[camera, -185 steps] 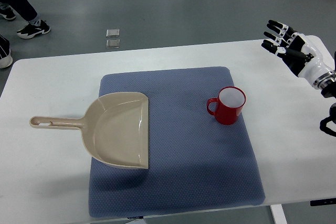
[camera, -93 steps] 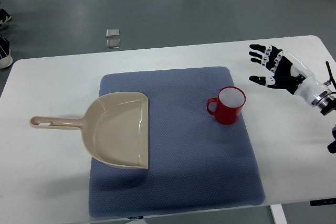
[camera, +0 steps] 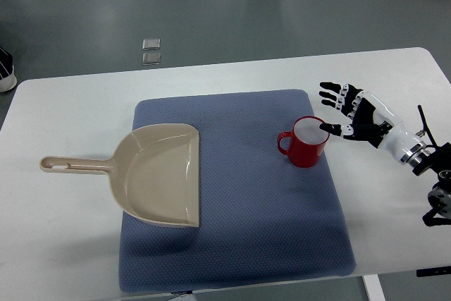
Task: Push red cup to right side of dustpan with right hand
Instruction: 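Move the right hand toward the red mug, fingers open, then wrap the right hand fingers around the red mug's side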
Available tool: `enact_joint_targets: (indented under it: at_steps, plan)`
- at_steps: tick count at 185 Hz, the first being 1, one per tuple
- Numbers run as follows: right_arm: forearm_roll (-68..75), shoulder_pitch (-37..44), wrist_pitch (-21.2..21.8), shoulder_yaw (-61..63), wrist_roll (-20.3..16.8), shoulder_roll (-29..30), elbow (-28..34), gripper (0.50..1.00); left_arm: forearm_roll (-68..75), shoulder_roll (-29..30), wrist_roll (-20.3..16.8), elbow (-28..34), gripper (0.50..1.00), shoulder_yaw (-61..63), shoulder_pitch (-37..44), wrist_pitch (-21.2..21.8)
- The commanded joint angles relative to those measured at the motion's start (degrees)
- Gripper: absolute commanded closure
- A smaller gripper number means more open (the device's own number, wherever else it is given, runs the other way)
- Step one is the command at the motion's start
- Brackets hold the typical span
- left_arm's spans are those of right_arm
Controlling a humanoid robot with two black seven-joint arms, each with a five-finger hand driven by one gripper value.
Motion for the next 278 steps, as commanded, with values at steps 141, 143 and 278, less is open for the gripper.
enact_joint_targets:
  at_steps: [141,143,278]
  plan:
    - [-4.31,-1.71,-2.60,0.28,0.00,3.93,-0.10,0.572,0.01,0.00,0.00,0.00,0.500,0.03,0.00,0.01]
    - [-4.31,-1.80,-2.60,0.28,0.00,3.93,-0.01,0.572,0.01,0.00,0.00,0.00,0.500,0.03,0.00,0.01]
    - [-4.40,-3.74,-2.86,2.39,0.00,6.21,0.07,0.572,0.01,0.00,0.00,0.00,0.500,0.03,0.00,0.01]
